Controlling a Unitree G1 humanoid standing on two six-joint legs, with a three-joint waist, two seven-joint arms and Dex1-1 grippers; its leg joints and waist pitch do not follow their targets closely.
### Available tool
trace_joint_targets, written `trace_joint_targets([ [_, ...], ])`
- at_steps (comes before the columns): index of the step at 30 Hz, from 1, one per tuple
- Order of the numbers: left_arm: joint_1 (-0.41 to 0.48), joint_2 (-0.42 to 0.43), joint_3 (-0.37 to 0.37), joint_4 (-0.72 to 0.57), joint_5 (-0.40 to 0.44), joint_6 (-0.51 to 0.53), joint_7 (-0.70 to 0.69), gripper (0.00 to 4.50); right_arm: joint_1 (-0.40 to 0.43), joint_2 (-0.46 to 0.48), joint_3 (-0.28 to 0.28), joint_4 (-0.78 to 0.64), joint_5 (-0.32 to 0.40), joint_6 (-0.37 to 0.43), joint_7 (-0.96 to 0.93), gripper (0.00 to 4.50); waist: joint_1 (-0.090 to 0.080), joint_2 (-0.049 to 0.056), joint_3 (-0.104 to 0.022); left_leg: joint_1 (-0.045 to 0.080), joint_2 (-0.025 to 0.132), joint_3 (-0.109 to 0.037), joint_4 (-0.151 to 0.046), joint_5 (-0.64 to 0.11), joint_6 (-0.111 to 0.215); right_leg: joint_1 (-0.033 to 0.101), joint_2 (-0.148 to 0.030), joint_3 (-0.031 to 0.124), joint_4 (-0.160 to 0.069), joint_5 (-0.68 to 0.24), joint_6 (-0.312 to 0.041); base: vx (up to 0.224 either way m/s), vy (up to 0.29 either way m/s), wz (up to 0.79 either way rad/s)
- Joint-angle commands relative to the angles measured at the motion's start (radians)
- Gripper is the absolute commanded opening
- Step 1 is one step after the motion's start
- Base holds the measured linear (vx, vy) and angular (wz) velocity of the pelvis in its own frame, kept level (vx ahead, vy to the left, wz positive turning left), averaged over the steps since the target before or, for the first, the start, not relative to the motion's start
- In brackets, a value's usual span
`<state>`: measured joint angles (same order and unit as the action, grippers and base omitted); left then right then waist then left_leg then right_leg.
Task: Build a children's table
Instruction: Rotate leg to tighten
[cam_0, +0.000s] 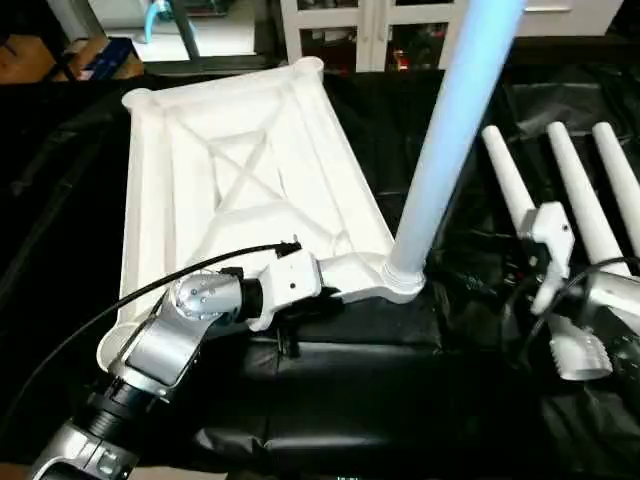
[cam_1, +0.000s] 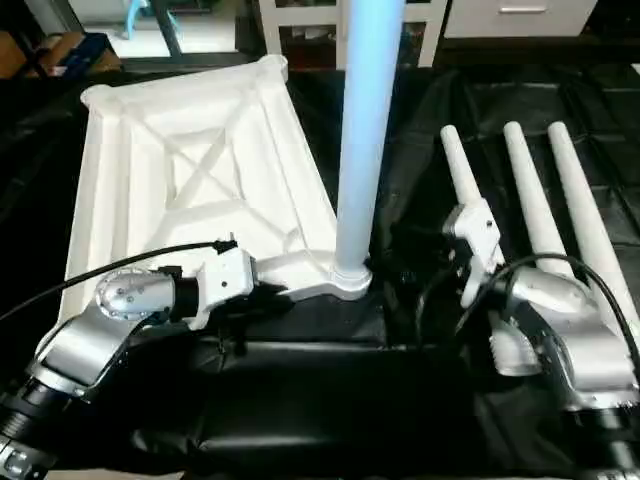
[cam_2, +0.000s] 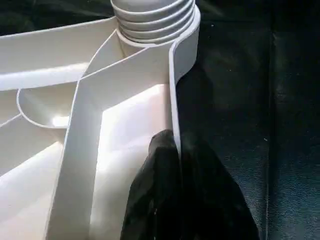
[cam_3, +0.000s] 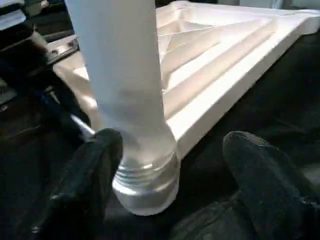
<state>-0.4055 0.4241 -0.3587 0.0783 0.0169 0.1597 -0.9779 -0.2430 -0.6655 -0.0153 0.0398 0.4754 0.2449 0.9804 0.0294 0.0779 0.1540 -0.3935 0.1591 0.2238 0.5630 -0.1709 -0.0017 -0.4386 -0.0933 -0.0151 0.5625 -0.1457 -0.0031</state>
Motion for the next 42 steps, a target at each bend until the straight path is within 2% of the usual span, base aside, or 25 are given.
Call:
trace_joint_targets([
  [1, 0.038, -0.002, -0.043, 0.018, 0.004, 0.009, -0.017, 0.0, 0.02, -0.021, -0.024, -0.049, 0.027, 0.022, 0.036, 3.96, 0.006, -0.023, -0.075, 0.027, 0.065, -0.033, -0.049, -0.113, 0.179, 0.056, -0.045, 0.022, -0.041, -0.131, -0.28, 0.0, 0.0, 0.0],
  [3, 0.035, -0.002, -0.045, 0.02, 0.007, 0.007, -0.018, 0.0, 0.026, -0.027, -0.029, -0.061, 0.032, 0.029, 0.042, 4.14, 0.01, -0.026, -0.075, 0.026, 0.065, -0.033, -0.05, -0.119, 0.177, 0.057, -0.045, 0.022, -0.042, -0.137, -0.277, 0.0, 0.0, 0.0],
  [4, 0.032, -0.004, -0.046, 0.024, 0.007, 0.006, -0.019, 0.0, 0.023, -0.023, -0.03, -0.067, 0.031, 0.03, 0.036, 4.2, 0.009, -0.022, -0.074, 0.026, 0.065, -0.034, -0.051, -0.124, 0.172, 0.056, -0.044, 0.021, -0.042, -0.144, -0.274, 0.0, 0.0, 0.0],
  [6, 0.027, -0.008, -0.048, 0.029, 0.009, 0.004, -0.02, 0.0, 0.014, -0.011, -0.026, -0.067, 0.021, 0.025, 0.02, 4.39, 0.009, -0.023, -0.075, 0.027, 0.065, -0.035, -0.051, -0.133, 0.165, 0.055, -0.045, 0.021, -0.043, -0.153, -0.274, 0.0, 0.0, 0.0],
  [7, 0.024, -0.01, -0.049, 0.03, 0.008, 0.004, -0.021, 0.0, 0.007, -0.002, -0.017, -0.064, 0.014, 0.022, 0.014, 4.46, 0.009, -0.018, -0.075, 0.027, 0.064, -0.035, -0.05, -0.136, 0.161, 0.055, -0.044, 0.02, -0.043, -0.153, -0.275, 0.0, 0.0, 0.0],
  [11, 0.015, -0.021, -0.058, 0.029, 0.01, 0.007, -0.022, 0.0, -0.028, 0.044, 0.038, -0.035, -0.028, 0.007, -0.007, 4.46, 0.008, -0.02, -0.078, 0.028, 0.064, -0.035, -0.049, -0.133, 0.153, 0.055, -0.044, 0.02, -0.041, -0.146, -0.277, 0.0, 0.0, 0.0],
  [12, 0.013, -0.025, -0.061, 0.028, 0.011, 0.008, -0.021, 0.0, -0.045, 0.06, 0.059, -0.014, -0.053, 0.003, -0.023, 4.46, 0.008, -0.025, -0.08, 0.026, 0.063, -0.035, -0.048, -0.123, 0.154, 0.056, -0.043, 0.02, -0.039, -0.135, -0.278, 0.0, 0.0, 0.0],
  [13, 0.011, -0.027, -0.063, 0.028, 0.012, 0.008, -0.021, 0.0, -0.056, 0.07, 0.07, 0.001, -0.071, 0.001, -0.033, 4.46, 0.007, -0.023, -0.081, 0.026, 0.062, -0.035, -0.048, -0.118, 0.155, 0.055, -0.044, 0.02, -0.037, -0.13, -0.281, 0.0, 0.0, 0.0],
  [17, 0.008, -0.033, -0.068, 0.028, 0.014, 0.01, -0.018, 0.0, -0.085, 0.101, 0.087, 0.045, -0.096, -0.006, -0.051, 4.46, 0.011, -0.023, -0.081, 0.029, 0.062, -0.033, -0.046, -0.115, 0.153, 0.053, -0.044, 0.022, -0.037, -0.138, -0.28, 0.0, 0.0, 0.0],
  [18, 0.008, -0.037, -0.07, 0.026, 0.015, 0.012, -0.016, 0.0, -0.098, 0.116, 0.09, 0.065, -0.103, -0.009, -0.058, 4.46, 0.011, -0.029, -0.081, 0.027, 0.062, -0.034, -0.046, -0.11, 0.155, 0.054, -0.043, 0.021, -0.036, -0.129, -0.283, 0.0, 0.0, 0.0],
  [19, 0.008, -0.037, -0.07, 0.026, 0.015, 0.012, -0.016, 0.0, -0.098, 0.116, 0.09, 0.065, -0.103, -0.009, -0.058, 4.31, 0.012, -0.027, -0.082, 0.026, 0.062, -0.034, -0.046, -0.107, 0.155, 0.054, -0.044, 0.021, -0.034, -0.127, -0.283, 0.0, 0.0, 0.0],
  [20, 0.008, -0.039, -0.07, 0.024, 0.015, 0.013, -0.016, 0.0, -0.104, 0.124, 0.089, 0.074, -0.105, -0.009, -0.062, 4.31, 0.012, -0.032, -0.08, 0.026, 0.062, -0.033, -0.046, -0.108, 0.157, 0.054, -0.043, 0.022, -0.035, -0.129, -0.28, 0.0, 0.0, 0.0],
  [21, 0.008, -0.039, -0.07, 0.023, 0.016, 0.014, -0.016, 0.0, -0.108, 0.127, 0.086, 0.077, -0.101, -0.008, -0.061, 4.18, 0.013, -0.029, -0.08, 0.024, 0.062, -0.035, -0.046, -0.106, 0.159, 0.056, -0.045, 0.022, -0.034, -0.129, -0.279, 0.0, 0.0, 0.0],
  [23, 0.01, -0.041, -0.066, 0.021, 0.018, 0.015, -0.016, 0.0, -0.115, 0.133, 0.076, 0.082, -0.091, -0.008, -0.056, 4.18, 0.012, -0.03, -0.08, 0.024, 0.061, -0.034, -0.046, -0.111, 0.16, 0.055, -0.045, 0.022, -0.035, -0.141, -0.276, 0.0, 0.0, 0.0],
  [24, 0.011, -0.04, -0.065, 0.02, 0.018, 0.015, -0.016, 0.0, -0.116, 0.133, 0.074, 0.084, -0.09, -0.01, -0.053, 3.94, 0.011, -0.03, -0.079, 0.024, 0.062, -0.034, -0.046, -0.118, 0.158, 0.055, -0.046, 0.022, -0.037, -0.154, -0.273, 0.0, 0.0, 0.0],
  [27, 0.012, -0.04, -0.063, 0.018, 0.018, 0.017, -0.016, 0.0, -0.116, 0.135, 0.071, 0.086, -0.088, -0.01, -0.046, 3.72, 0.01, -0.031, -0.078, 0.023, 0.061, -0.035, -0.047, -0.127, 0.153, 0.055, -0.046, 0.022, -0.038, -0.169, -0.267, 0.0, 0.0, 0.0],
  [31, 0.014, -0.037, -0.063, 0.018, 0.019, 0.017, -0.017, 0.0, -0.116, 0.142, 0.066, 0.088, -0.085, -0.012, -0.041, 3.38, 0.009, -0.026, -0.078, 0.023, 0.061, -0.036, -0.046, -0.123, 0.154, 0.054, -0.045, 0.022, -0.037, -0.158, -0.269, 0.0, 0.0, 0.0],
  [42, 0.016, -0.032, -0.064, 0.022, 0.02, 0.016, -0.021, 0.0, -0.098, 0.155, 0.047, 0.066, -0.06, 0.0, -0.028, 2.53, 0.008, -0.026, -0.076, 0.023, 0.061, -0.036, -0.048, -0.141, 0.145, 0.054, -0.045, 0.022, -0.038, -0.165, -0.271, 0.0, 0.0, 0.0],
])
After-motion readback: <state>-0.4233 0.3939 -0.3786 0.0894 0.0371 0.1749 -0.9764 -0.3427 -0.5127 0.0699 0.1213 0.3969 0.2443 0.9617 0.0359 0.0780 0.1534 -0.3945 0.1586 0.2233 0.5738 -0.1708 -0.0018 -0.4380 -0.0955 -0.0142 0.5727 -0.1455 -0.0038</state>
